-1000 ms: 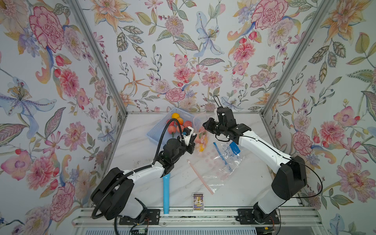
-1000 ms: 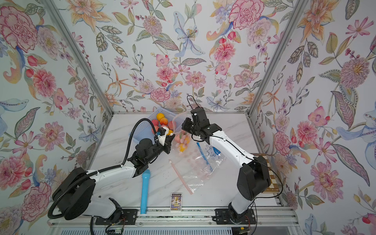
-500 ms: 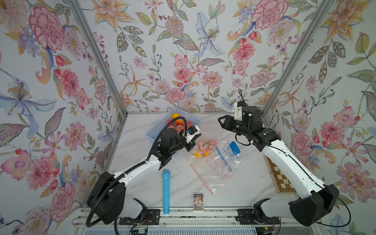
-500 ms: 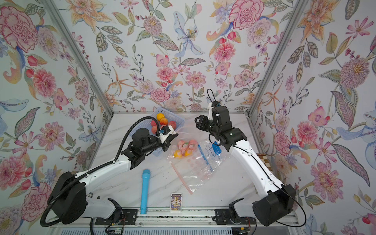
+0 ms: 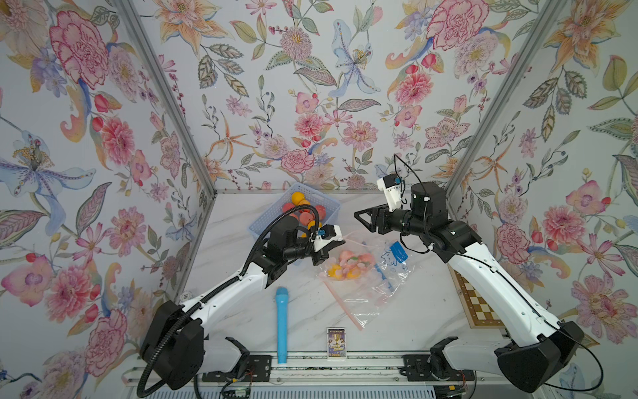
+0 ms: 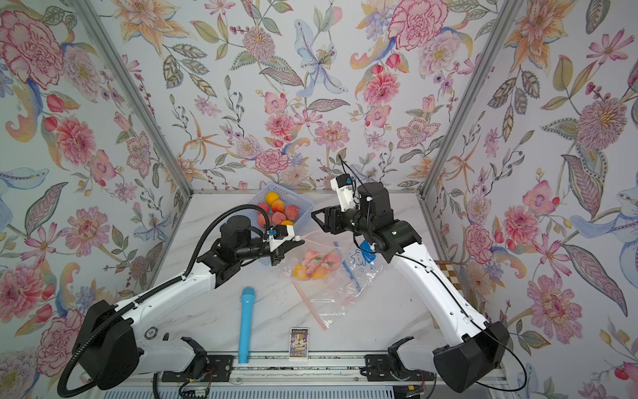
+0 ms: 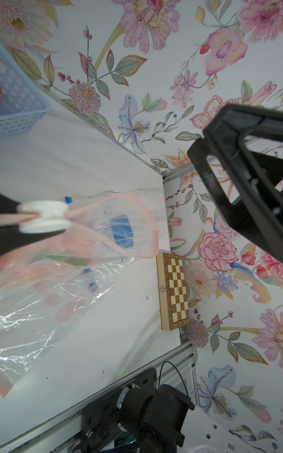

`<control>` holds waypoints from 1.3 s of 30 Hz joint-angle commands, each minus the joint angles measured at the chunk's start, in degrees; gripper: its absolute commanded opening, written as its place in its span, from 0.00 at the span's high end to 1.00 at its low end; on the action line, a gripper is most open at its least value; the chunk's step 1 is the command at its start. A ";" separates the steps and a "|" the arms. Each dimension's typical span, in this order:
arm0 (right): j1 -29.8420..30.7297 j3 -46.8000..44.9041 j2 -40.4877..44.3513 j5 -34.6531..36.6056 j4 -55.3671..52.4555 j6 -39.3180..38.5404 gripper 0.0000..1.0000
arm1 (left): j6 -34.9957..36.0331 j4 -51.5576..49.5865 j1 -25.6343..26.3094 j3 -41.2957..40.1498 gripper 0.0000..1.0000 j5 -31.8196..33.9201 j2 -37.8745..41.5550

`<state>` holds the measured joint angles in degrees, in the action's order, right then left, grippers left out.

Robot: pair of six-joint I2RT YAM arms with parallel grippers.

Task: Place the peach in a zip-top bag and seal the zipper
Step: Zip the zipper on the zipper food storage bag.

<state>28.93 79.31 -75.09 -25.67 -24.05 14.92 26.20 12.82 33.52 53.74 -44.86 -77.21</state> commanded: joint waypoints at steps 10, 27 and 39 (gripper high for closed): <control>6.38 -2.76 -3.96 -7.76 2.79 -16.12 0.44 | 0.83 -3.15 -3.97 1.89 1.00 -7.27 -1.71; 8.03 0.63 -9.40 -11.73 -0.82 -21.94 0.59 | -0.44 -3.69 -4.71 2.86 1.00 -8.93 -3.08; 7.98 0.28 -8.48 -11.82 -1.02 -22.22 0.75 | -3.14 -3.51 -5.97 3.55 1.00 -8.67 -4.18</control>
<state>36.64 78.50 -84.42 -36.67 -23.46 -6.92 24.45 7.77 28.36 55.55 -52.34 -81.01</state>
